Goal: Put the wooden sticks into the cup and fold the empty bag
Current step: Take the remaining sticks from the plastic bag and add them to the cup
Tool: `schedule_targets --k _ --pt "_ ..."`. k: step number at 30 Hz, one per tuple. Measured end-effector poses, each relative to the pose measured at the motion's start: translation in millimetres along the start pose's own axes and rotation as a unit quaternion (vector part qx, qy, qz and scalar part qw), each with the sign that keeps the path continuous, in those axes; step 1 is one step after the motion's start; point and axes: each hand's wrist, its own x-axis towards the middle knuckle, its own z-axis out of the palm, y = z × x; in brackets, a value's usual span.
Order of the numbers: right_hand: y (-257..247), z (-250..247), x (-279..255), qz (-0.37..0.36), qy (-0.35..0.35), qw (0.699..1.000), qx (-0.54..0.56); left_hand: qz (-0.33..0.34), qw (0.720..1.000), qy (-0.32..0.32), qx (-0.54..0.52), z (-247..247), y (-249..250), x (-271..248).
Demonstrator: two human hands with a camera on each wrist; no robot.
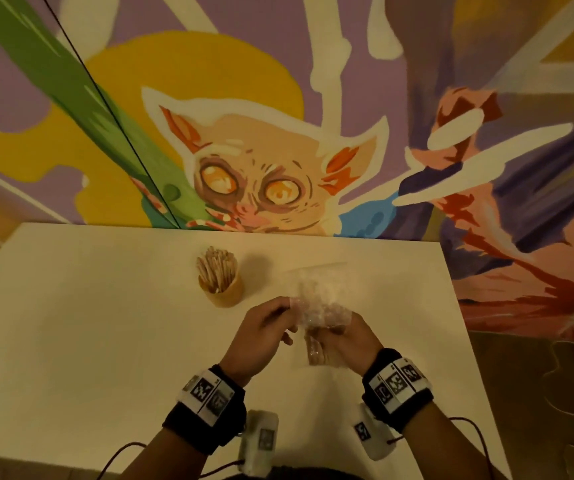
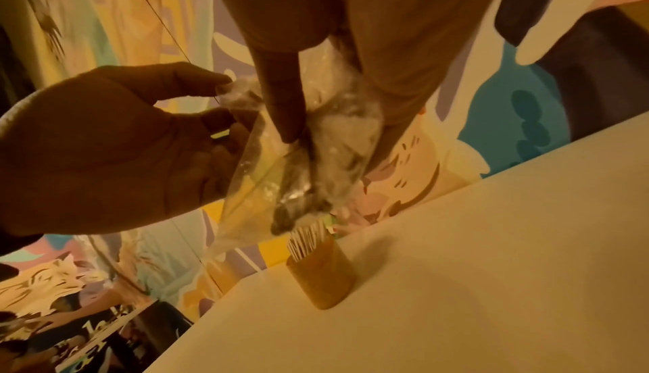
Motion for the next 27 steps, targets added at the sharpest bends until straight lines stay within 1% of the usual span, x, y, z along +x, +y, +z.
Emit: schedule_targets --k 3,5,7,11,13,15,16,20,22,27 --pt "-17.2 14.1 6.9 -0.044 -0.021 0.998 -0.039 0.030 0.994 -0.022 0.101 -18.3 8.5 2.3" --pt "-28.0 21.8 11.7 -0.050 -0.024 0.997 -0.046 0.053 0.987 -0.039 0.144 -31.4 13.7 5.1" --pt "-35.4 28.3 17.2 -0.034 -0.028 0.999 -0.013 0.050 0.989 -0.049 0.132 -44.2 19.2 8.9" --pt "-46.9 42.2 24.0 0.039 -0.054 0.992 0.108 0.026 0.990 -0.052 0.130 -68.7 25.9 19.3" --pt "-50.5 44.7 27.7 0.086 -0.073 0.976 0.185 0.017 0.990 -0.066 0.121 -77.7 29.7 22.5" --pt "-55.0 47.1 30.0 0.120 -0.084 0.952 0.268 0.009 0.992 -0.071 0.102 -86.1 31.5 25.3" --pt "-57.0 48.5 30.8 0.124 -0.085 0.944 0.293 -0.001 0.994 -0.068 0.087 -90.0 32.7 26.6" --pt "-65.9 57.0 30.5 0.101 -0.082 0.932 0.339 -0.013 0.996 -0.075 0.035 -101.7 36.1 30.5" --pt "-67.6 61.0 31.7 0.081 -0.071 0.936 0.335 -0.010 0.996 -0.082 0.018 -105.5 39.3 30.7" --pt "-75.0 71.9 39.5 0.050 -0.027 0.977 0.207 0.004 0.993 -0.109 0.034 -111.4 42.8 29.4"
